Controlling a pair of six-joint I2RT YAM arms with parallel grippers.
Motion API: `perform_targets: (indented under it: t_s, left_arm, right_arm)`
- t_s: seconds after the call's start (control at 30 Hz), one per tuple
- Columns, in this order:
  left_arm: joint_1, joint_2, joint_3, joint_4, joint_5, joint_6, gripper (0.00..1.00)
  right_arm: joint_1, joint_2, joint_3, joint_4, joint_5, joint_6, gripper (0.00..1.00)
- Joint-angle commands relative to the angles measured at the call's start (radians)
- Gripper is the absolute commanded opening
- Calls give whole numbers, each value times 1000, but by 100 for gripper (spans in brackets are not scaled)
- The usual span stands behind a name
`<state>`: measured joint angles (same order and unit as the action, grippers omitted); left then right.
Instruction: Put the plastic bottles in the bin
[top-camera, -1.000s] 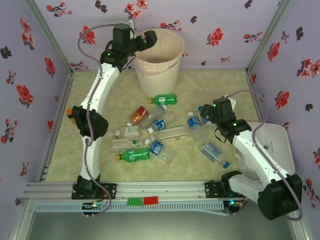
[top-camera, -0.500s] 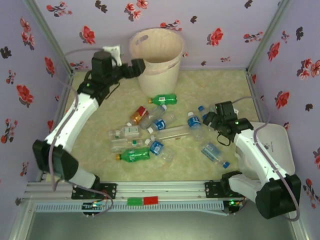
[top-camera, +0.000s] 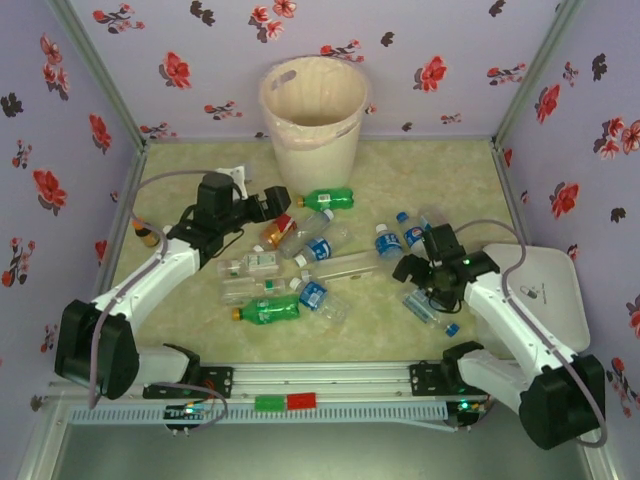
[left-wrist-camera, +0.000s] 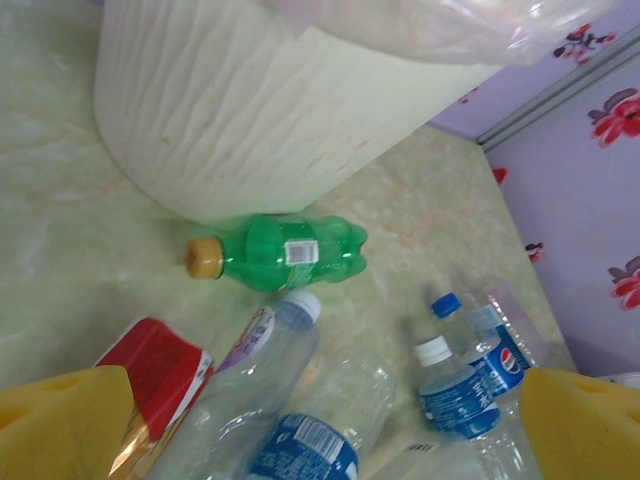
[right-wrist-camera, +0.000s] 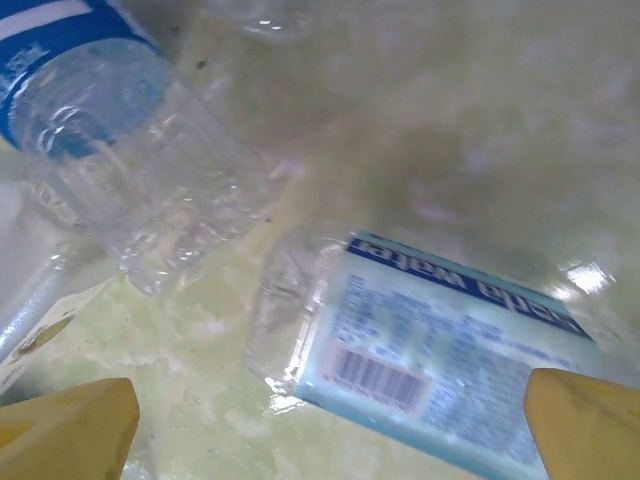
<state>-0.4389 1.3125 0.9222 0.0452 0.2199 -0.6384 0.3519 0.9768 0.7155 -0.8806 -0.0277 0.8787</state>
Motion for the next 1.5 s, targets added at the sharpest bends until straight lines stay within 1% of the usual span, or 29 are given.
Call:
perform_targets:
  t_s: [0.0, 0.13, 0.2, 0.3, 0.37, 0.5, 0.53, 0.67, 0.73, 0.87, 0.9, 1.03, 1.1, 1.17, 1.27, 1.37, 1.47]
  left_arm:
    - [-7, 38, 36, 74, 18, -32, 100]
    - [-8, 60, 43, 92, 17, -40, 100]
    - [-9, 60, 37, 95, 18, -45, 100]
    - [-9, 59, 27, 91, 16, -47, 100]
    - [-8, 59, 27, 82, 16, -44, 100]
    - [-8, 62, 30, 72, 15, -43, 99]
    - [-9, 60, 32, 69, 13, -45, 99]
    - [-8, 62, 24, 74, -1, -58, 100]
    - [-10, 66, 24, 79, 1, -74, 99]
    - [-9, 64, 20, 81, 1, -77, 99]
    - [-10, 63, 21, 75, 1, -72, 99]
    - [-9, 51, 27, 50, -1, -53, 99]
    - [-10, 47, 24, 48, -5, -50, 100]
    - [-9, 45, 23, 48, -9, -50, 100]
    - [-9, 44, 21, 48, -8, -55, 100]
    - [-9, 35, 12, 44, -14, -53, 99]
    - [-9, 21, 7, 34, -29, -46, 99]
  right_arm:
    - [28, -64, 25, -123, 61, 234, 99]
    - [97, -126, -7, -149, 94, 437, 100]
    - [99, -154, -33, -108, 105, 420, 100]
    - [99, -166, -52, -117, 131, 432, 100]
    - [99, -180, -91, -64, 98, 461, 100]
    - [103, -223, -229, 126, -3, 622, 100]
    - [109, -237, -239, 125, 7, 658, 100]
    - [121, -272, -231, 65, 131, 721, 100]
    - [122, -295, -268, 133, 154, 772, 100]
    - [111, -288, -385, 312, 116, 892, 100]
    - [104, -288, -400, 333, 122, 898, 100]
    - [69, -294, -384, 309, 175, 866, 100]
    - [21, -294, -399, 359, 153, 843, 100]
    - [-45, -269, -415, 430, 103, 816, 100]
    - [-128, -176, -365, 449, 47, 699, 100]
    - [-177, -49, -283, 454, 8, 567, 100]
    - [-223, 98, -225, 498, -71, 482, 100]
